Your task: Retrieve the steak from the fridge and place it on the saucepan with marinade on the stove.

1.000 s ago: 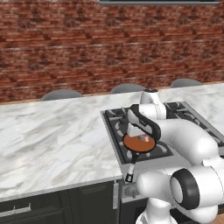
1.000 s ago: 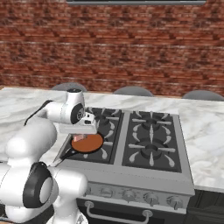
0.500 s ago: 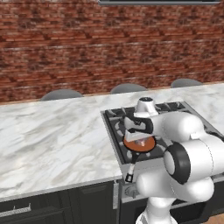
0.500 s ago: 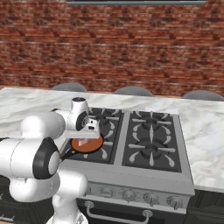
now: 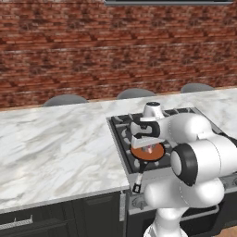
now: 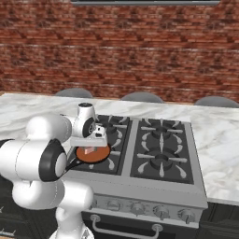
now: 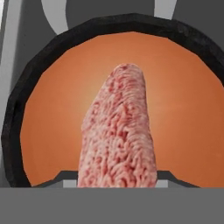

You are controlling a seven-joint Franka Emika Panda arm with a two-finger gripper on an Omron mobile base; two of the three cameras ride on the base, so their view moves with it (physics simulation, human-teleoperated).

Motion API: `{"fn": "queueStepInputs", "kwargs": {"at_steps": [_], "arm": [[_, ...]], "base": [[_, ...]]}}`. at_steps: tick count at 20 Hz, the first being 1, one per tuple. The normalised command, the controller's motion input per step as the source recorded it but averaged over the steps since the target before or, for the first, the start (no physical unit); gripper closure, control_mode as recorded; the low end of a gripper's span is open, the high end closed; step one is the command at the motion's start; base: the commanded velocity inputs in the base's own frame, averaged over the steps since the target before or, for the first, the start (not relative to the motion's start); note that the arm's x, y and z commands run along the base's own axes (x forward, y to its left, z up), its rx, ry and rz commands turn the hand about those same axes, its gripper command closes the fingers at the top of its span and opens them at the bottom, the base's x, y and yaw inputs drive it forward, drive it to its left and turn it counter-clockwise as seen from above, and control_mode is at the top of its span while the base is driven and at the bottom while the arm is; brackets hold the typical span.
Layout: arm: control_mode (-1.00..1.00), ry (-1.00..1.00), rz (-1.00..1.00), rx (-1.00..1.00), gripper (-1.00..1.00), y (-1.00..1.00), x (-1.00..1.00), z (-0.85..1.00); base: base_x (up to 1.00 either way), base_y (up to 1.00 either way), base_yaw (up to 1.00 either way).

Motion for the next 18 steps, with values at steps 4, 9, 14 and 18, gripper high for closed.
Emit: {"fn": "queueStepInputs", "kwargs": {"at_steps": [4, 9, 14, 18], "arm": [[-1.0, 0.0, 0.0, 0.0, -1.0, 0.0, 0.0, -0.02], [-1.0, 0.0, 0.0, 0.0, -1.0, 0.0, 0.0, 0.0], [-1.0, 0.0, 0.0, 0.0, -1.0, 0.0, 0.0, 0.0], [-1.0, 0.0, 0.0, 0.0, -1.0, 0.0, 0.0, 0.23]], "base": [[0.0, 0.0, 0.0], [0.0, 0.0, 0.0], [0.0, 0.0, 0.0], [0.0, 0.0, 0.0]]}}
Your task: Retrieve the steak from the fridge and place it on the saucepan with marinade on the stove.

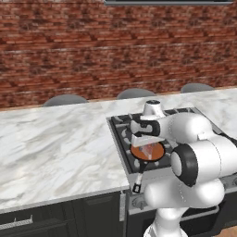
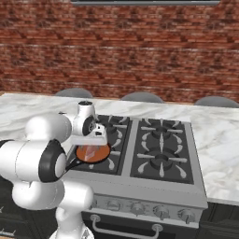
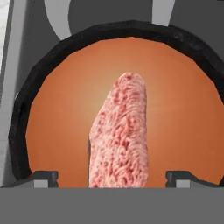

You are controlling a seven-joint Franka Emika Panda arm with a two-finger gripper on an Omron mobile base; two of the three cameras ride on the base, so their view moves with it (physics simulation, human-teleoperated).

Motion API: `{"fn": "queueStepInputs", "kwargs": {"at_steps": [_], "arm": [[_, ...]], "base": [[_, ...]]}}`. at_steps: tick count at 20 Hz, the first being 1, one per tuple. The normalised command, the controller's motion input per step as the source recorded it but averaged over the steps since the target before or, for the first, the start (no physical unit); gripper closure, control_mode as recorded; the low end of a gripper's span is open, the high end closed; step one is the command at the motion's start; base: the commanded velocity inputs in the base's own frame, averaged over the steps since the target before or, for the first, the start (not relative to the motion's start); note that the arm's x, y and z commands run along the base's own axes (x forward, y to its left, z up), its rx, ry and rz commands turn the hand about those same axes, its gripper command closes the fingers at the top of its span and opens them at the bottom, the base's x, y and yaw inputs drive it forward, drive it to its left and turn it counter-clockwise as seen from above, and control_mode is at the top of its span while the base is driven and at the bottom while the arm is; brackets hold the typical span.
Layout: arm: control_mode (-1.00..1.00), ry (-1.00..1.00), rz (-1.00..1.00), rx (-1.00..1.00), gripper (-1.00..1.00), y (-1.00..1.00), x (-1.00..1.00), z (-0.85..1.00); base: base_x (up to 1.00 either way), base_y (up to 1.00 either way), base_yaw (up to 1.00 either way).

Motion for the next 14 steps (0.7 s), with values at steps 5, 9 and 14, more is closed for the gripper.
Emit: {"fn": "queueStepInputs", "kwargs": {"at_steps": [5, 9, 14], "arm": [[-1.0, 0.0, 0.0, 0.0, -1.0, -0.07, -0.26, 0.47], [-1.0, -0.01, 0.0, 0.0, -1.0, -0.16, -0.76, 0.4], [-1.0, -0.06, 0.0, 0.0, -1.0, -0.07, -0.88, 0.42]], "base": [[0.0, 0.0, 0.0], [0.0, 0.0, 0.0], [0.0, 0.0, 0.0]]}}
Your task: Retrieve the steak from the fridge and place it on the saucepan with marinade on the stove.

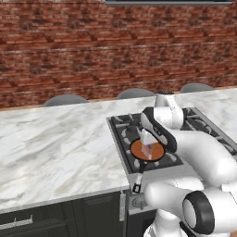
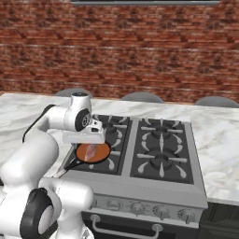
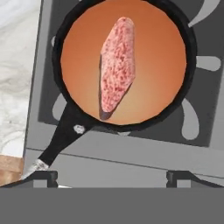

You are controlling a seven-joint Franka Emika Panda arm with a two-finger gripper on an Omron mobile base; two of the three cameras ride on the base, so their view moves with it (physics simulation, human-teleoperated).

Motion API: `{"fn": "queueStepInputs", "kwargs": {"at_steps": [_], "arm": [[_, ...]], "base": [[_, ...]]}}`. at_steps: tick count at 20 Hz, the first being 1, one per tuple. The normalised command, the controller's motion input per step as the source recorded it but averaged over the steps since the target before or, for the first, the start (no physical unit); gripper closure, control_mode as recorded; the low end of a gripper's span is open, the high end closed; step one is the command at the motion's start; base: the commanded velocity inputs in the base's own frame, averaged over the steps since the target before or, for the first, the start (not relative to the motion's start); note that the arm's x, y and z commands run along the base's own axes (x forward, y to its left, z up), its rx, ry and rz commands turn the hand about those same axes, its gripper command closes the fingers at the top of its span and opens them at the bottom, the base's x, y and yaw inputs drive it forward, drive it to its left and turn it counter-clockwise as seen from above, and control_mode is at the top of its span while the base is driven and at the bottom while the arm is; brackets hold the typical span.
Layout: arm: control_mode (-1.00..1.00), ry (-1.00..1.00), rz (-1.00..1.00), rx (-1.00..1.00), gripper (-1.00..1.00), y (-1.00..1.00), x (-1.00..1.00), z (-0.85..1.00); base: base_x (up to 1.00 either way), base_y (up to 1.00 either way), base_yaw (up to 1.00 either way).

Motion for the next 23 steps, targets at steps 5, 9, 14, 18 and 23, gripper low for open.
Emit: {"fn": "queueStepInputs", "kwargs": {"at_steps": [5, 9, 14, 18, 23], "arm": [[-1.0, -0.03, 0.0, 0.0, -1.0, -0.03, -0.92, 0.72], [-1.0, 0.0, 0.0, 0.0, -1.0, 0.0, -0.79, 0.86], [-1.0, 0.0, -0.02, 0.0, -1.0, -0.09, -0.8, 0.85], [-1.0, 0.0, -0.03, 0.02, -1.0, -0.21, -0.89, 0.76], [-1.0, 0.0, -0.05, 0.01, -1.0, -0.06, -0.66, 0.59]], "base": [[0.0, 0.0, 0.0], [0.0, 0.0, 0.0], [0.0, 0.0, 0.0], [0.0, 0.0, 0.0], [0.0, 0.0, 0.0]]}}
